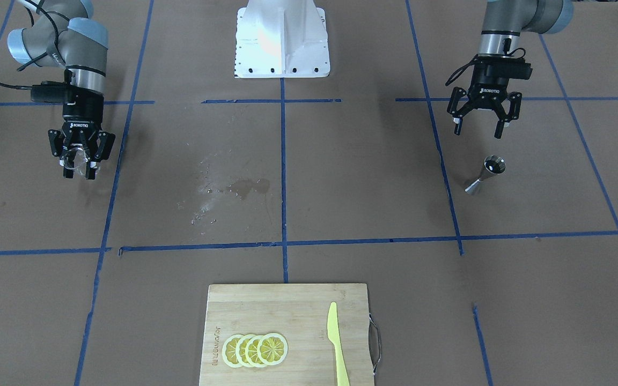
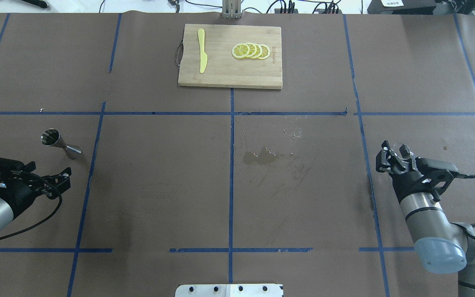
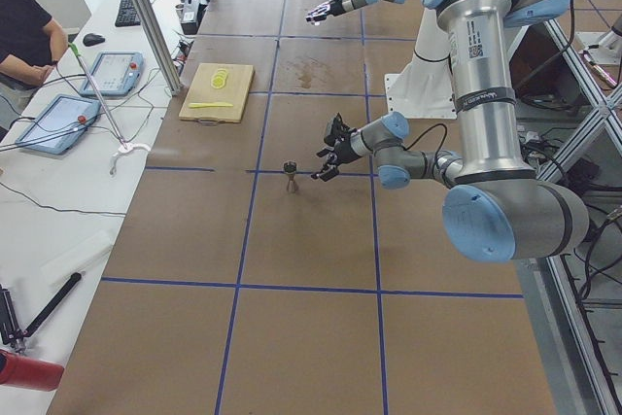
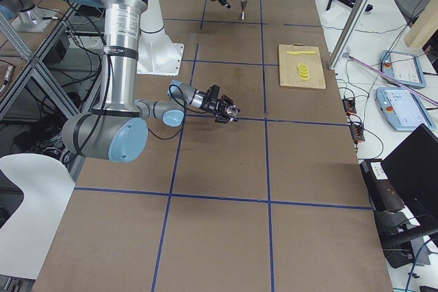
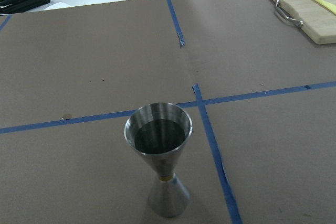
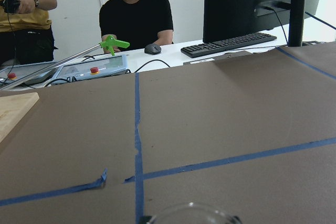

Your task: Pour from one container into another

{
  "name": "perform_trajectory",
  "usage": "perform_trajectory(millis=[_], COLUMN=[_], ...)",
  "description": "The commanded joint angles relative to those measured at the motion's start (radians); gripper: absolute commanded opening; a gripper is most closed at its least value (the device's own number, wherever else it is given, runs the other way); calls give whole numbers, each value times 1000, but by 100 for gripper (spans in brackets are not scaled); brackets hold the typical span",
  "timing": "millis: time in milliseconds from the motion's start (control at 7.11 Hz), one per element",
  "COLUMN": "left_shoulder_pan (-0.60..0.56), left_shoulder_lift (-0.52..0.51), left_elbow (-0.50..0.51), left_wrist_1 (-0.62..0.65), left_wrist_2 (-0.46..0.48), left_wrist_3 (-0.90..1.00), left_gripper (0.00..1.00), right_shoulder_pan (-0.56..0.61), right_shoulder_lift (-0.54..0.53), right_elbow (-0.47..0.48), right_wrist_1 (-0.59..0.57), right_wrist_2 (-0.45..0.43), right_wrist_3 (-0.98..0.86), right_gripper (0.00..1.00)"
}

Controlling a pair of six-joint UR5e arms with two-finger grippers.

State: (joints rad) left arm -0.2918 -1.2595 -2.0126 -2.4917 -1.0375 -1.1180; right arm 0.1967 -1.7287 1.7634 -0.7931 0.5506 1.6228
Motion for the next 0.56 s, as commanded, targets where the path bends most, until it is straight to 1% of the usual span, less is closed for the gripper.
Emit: perform_trajectory(millis=[0, 141, 281, 422], left_shoulder_pan=[-4, -4, -4, -4], left_shoulder_lift=[12, 12, 12, 12], left_elbow=[-41, -43, -43, -44], left_wrist_1=[1, 1, 1, 1], left_wrist_2=[-36, -36, -36, -36], left_wrist_3=[23, 23, 23, 23], left_gripper=[100, 100, 100, 100], right_shoulder_pan=[-48, -49, -54, -59], right_shoulder_lift=[1, 1, 3, 5], right_elbow=[-28, -31, -38, -60], right_wrist_1=[0, 2, 2, 2], right_wrist_2=[-57, -60, -64, -83], right_wrist_3=[23, 23, 23, 23], right_gripper=[0, 0, 2, 14])
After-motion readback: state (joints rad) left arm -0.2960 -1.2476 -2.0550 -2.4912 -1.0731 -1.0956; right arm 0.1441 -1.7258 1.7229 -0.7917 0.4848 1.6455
